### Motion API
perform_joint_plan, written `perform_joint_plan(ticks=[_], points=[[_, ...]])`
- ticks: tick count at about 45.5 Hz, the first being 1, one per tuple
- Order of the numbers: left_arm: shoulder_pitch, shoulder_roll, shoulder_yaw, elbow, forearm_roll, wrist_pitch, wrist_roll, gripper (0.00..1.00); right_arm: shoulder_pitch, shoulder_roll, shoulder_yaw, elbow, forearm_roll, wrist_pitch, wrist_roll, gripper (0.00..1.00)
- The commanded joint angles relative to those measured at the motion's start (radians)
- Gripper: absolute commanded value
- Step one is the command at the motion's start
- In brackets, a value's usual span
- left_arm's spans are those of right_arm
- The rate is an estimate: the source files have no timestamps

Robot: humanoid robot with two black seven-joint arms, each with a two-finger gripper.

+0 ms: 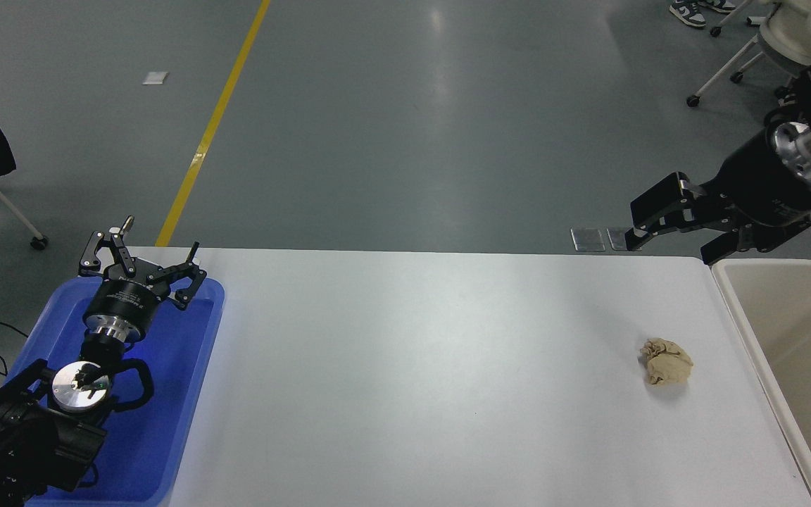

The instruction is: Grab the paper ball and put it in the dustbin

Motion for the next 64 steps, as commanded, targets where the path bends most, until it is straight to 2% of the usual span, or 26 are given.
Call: perform_joint_plan(ticks=[1,64], points=[[0.001,0.0,-0.002,0.0,-0.002,0.0,0.0,1.0,-0.001,0.001,0.001,0.0,0.0,0.0,0.0,1.0],[-0.001,0.0,0.001,0.0,-0.001,0.0,0.0,1.0,-0.037,0.011,0.011,-0.012,-0.002,0.0,0.0,1.0]])
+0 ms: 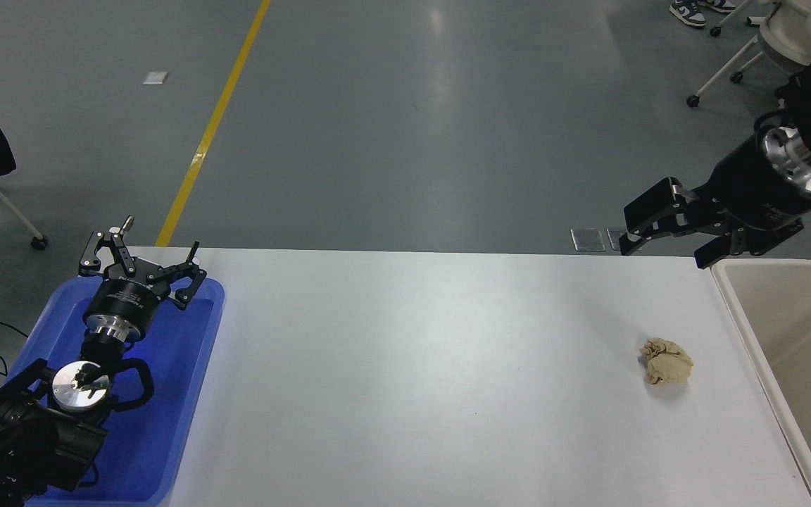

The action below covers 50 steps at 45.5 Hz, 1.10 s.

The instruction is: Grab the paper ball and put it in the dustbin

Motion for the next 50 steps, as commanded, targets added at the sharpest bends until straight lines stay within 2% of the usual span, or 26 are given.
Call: perform_joint_plan(ticks=[1,30,46,50], points=[[0.0,0.0,0.0,-0.001,0.0,0.0,0.001,1.0,-0.01,0.002,-0.001,-0.004,-0.001,0.0,0.0,1.0],[0.001,0.0,0.0,0.0,0.0,0.0,0.0,1.0,-0.009,-0.006,0.001,-0.043,0.007,0.0,0.003,1.0],[0.0,0.0,0.0,-0.001,0.0,0.0,0.0,1.0,-0.125,0.003,0.004,-0.213,-0.001,0.0,0.002,1.0],[0.0,0.0,0.0,-0.001,0.0,0.0,0.0,1.0,-0.208,0.022,0.001,-0.262,-0.024,-0.11,0.002,1.0]])
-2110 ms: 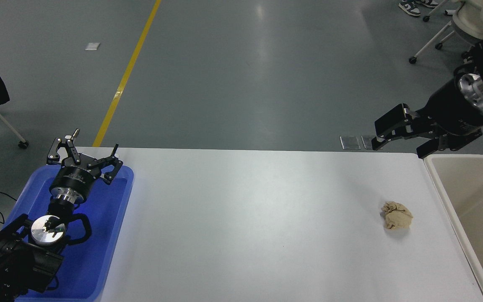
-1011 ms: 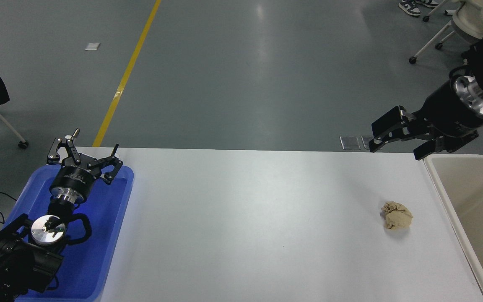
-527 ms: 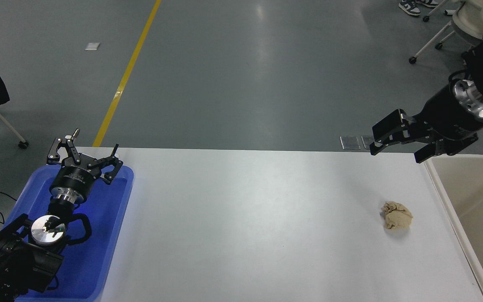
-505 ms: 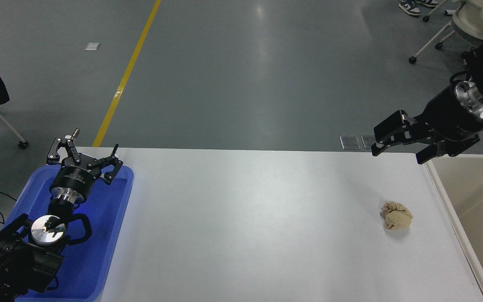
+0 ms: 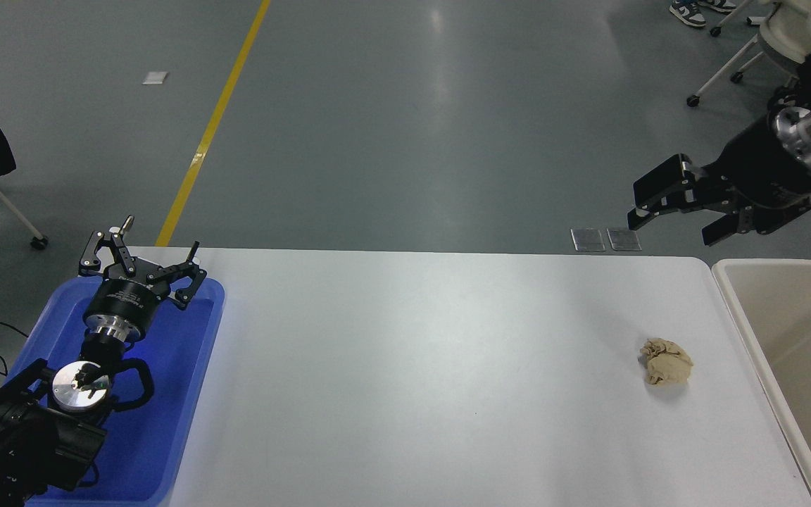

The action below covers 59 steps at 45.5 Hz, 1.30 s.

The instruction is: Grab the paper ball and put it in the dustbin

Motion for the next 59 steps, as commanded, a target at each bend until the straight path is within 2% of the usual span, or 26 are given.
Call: perform_joint_plan(ticks=[1,7,17,46,59], points=[[0.0,0.0,0.0,0.001,0.0,0.0,-0.001,1.0,-0.159,0.026,-0.004,-0.119,-0.042,-0.137,-0.001,1.0],[0.0,0.0,0.0,0.001,0.0,0.0,-0.001,1.0,-0.281,0.038,-0.001,-0.152,-0.122,-0.31,-0.001,1.0],[0.0,0.0,0.0,-0.001,0.0,0.0,-0.001,1.0,-0.478,0.077,0.009,-0.225,-0.122,-0.553,0.0,1.0],[0.0,0.0,0.0,-0.001,0.0,0.0,-0.001,1.0,-0.89,0.115,0.159,-0.343,-0.11,-0.886,0.0,1.0],[0.0,0.0,0.0,-0.001,0.0,0.0,-0.001,1.0,-1.03,0.141,0.252,-0.432,-0.11,-0.915,0.002,1.0]])
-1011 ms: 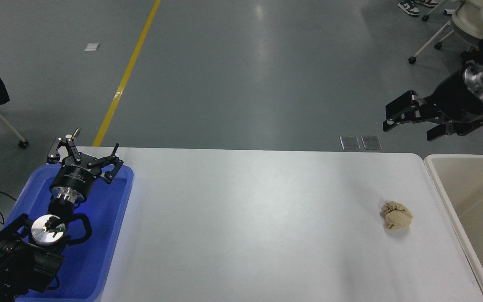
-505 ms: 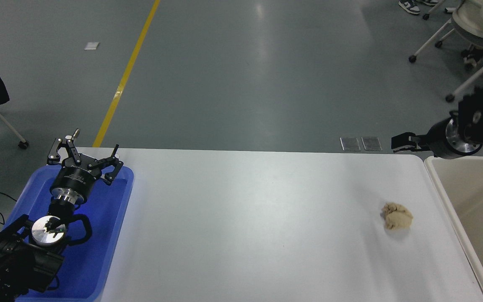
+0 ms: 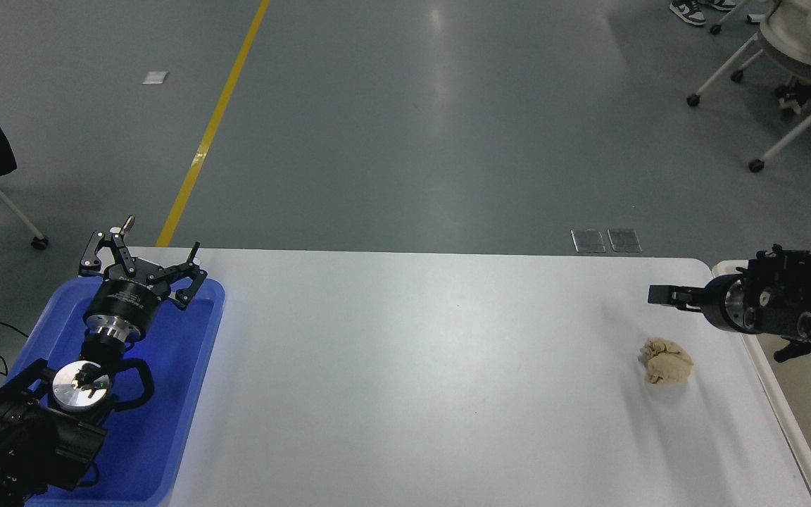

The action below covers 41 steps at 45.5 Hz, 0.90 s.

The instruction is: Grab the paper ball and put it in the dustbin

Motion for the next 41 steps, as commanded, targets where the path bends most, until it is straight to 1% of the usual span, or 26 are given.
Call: perform_joint_plan(ticks=[1,7,23,31,32,35,38,41], points=[[0.0,0.0,0.0,0.001,0.0,0.0,-0.001,1.0,-0.127,0.016,0.088,-0.058,0.0,-0.044,0.0,1.0],[0.0,0.0,0.0,0.001,0.0,0.0,-0.001,1.0,-0.147,0.018,0.125,-0.058,0.001,-0.044,0.003,1.0],[0.0,0.0,0.0,0.001,0.001,0.0,-0.001,1.0,-0.184,0.044,0.128,-0.072,0.0,-0.044,0.007,1.0],[0.0,0.0,0.0,0.001,0.0,0.0,-0.001,1.0,-0.229,0.07,0.128,-0.137,0.0,-0.062,0.01,0.97],[0.0,0.0,0.0,0.001,0.0,0.0,0.0,1.0,-0.233,0.073,0.128,-0.143,0.0,-0.062,0.011,0.96],[0.0,0.0,0.0,-0.001,0.0,0.0,0.0,1.0,-0.242,0.076,0.126,-0.144,0.0,-0.064,0.013,0.85],[0.0,0.0,0.0,-0.001,0.0,0.0,0.0,1.0,-0.246,0.076,0.126,-0.147,-0.002,-0.064,0.014,0.8],[0.0,0.0,0.0,0.001,0.0,0.0,-0.001,1.0,-0.246,0.076,0.126,-0.147,0.0,-0.064,0.019,0.69]])
